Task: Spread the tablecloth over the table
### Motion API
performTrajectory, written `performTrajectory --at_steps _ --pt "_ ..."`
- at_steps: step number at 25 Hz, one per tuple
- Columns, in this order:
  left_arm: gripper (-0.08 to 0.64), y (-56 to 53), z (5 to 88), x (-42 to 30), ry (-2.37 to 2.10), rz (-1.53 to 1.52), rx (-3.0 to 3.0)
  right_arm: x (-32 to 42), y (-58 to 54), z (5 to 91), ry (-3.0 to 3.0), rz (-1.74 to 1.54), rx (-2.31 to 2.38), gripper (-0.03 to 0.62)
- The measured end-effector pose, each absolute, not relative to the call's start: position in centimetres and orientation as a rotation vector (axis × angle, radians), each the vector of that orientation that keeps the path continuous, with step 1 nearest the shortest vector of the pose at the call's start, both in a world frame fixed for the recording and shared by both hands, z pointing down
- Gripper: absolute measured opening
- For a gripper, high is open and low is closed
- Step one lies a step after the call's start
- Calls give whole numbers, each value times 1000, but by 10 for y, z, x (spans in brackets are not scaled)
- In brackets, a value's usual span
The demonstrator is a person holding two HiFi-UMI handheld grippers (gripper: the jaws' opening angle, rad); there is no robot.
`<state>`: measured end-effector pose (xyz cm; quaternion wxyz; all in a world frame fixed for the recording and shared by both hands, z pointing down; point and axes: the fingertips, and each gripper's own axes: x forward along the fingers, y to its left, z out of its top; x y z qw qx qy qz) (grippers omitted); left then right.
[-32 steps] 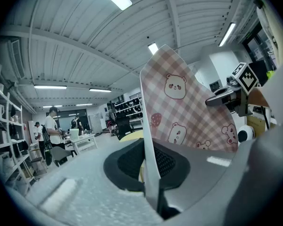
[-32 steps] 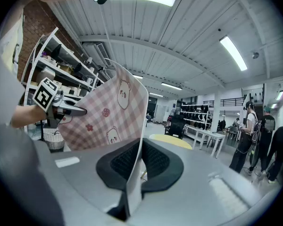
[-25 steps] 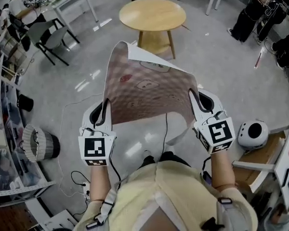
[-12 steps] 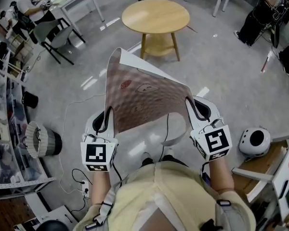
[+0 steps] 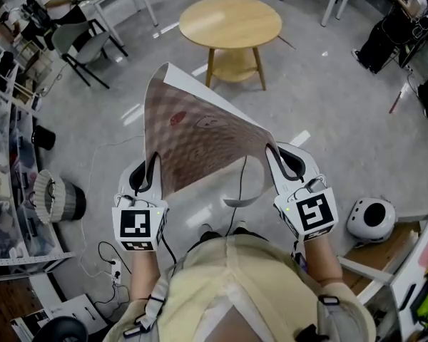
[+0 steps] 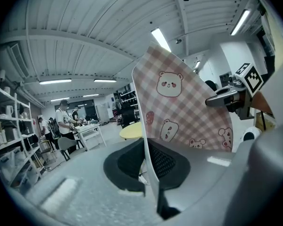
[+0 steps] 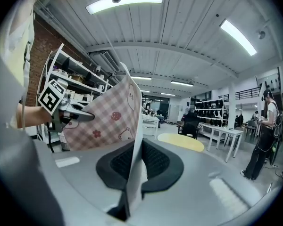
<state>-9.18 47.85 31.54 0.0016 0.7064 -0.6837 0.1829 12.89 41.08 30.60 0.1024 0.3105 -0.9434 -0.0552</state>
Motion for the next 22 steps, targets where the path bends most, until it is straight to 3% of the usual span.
performTrajectory --at_steps 22 --pt "6 403 306 -101 -2176 776 2259 131 332 283 -2747 -317 956 8"
